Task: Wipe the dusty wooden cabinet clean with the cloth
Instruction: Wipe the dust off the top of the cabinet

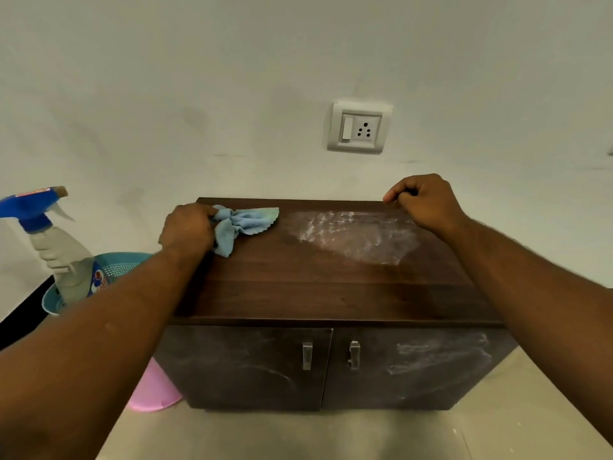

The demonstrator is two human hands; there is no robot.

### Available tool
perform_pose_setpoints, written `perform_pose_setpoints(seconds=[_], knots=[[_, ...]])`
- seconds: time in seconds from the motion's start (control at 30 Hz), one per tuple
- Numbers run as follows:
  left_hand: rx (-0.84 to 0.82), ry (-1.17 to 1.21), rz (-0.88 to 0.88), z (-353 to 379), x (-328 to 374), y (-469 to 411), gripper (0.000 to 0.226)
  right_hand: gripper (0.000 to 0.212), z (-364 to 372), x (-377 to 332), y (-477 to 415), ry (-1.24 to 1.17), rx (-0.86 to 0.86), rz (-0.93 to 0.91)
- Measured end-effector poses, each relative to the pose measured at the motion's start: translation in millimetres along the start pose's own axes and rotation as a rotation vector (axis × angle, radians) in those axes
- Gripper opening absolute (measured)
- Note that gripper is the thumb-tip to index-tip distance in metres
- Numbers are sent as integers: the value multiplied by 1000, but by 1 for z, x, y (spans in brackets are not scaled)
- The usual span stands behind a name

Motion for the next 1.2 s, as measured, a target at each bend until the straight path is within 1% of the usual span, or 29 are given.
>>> perform_pose_setpoints(seconds=[0.07, 0.1, 0.2, 0.27, 0.3, 0.37, 0.47, 0.5, 0.53, 0.6, 0.67, 0.77, 0.83, 0.9, 1.03, 1.07, 1.13, 1.2], knots=[[-39, 52, -20, 2, 19, 6, 40, 36, -2, 3, -1, 6, 2, 6], [-59, 102, 21, 2, 33, 11, 42, 36, -3, 4, -2, -1, 6, 10], [-39, 195, 266, 9, 74, 37, 40, 36, -1, 4, -6, -31, 15, 17], [-22, 250, 348, 14, 82, 48, 38, 35, 0, 4, -8, -35, 21, 8], [-23, 270, 342, 15, 75, 47, 37, 35, 1, 4, -8, -32, 19, 4], [3, 255, 258, 10, 48, 38, 36, 35, 4, 4, -8, -16, 0, -5], [148, 141, 7, 1, -6, 21, 31, 35, 5, 2, -6, 16, -21, -8], [166, 115, -54, 0, -13, 20, 30, 35, 6, 1, -6, 19, -24, -11], [155, 93, -66, -2, -11, 22, 30, 36, 6, 0, -6, 22, -24, -15], [87, 93, 15, -4, 9, 33, 31, 36, 6, -3, -7, 25, -25, -26], [38, 152, 130, -2, 37, 50, 31, 37, 8, -7, -8, 14, -25, -31], [14, 216, 322, 10, 78, 83, 34, 38, 12, -10, -9, 1, -21, -21], [10, 251, 392, 14, 80, 88, 36, 38, 15, -11, -10, -2, -20, -11], [13, 222, 338, 8, 56, 73, 34, 37, 17, -13, -9, 3, -30, -14], [81, 67, 16, -7, -23, 32, 30, 37, 16, -20, -8, 8, -40, -43], [93, 39, -30, -8, -31, 30, 30, 37, 15, -21, -8, 6, -34, -46], [99, 15, -17, -9, -21, 36, 30, 37, 14, -21, -8, 4, -27, -50], [76, 49, 81, -7, 12, 50, 30, 37, 16, -23, -7, 4, -39, -50]])
Point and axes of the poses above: each hand's wrist, its own y-axis away from the middle knuckle, its own z-axis out of the palm, x = y × z, the point moved 1 cm from there along -y, towards the middle knuckle, and after that the axes turned 6 degrees about -y, right-handed, at the moved point
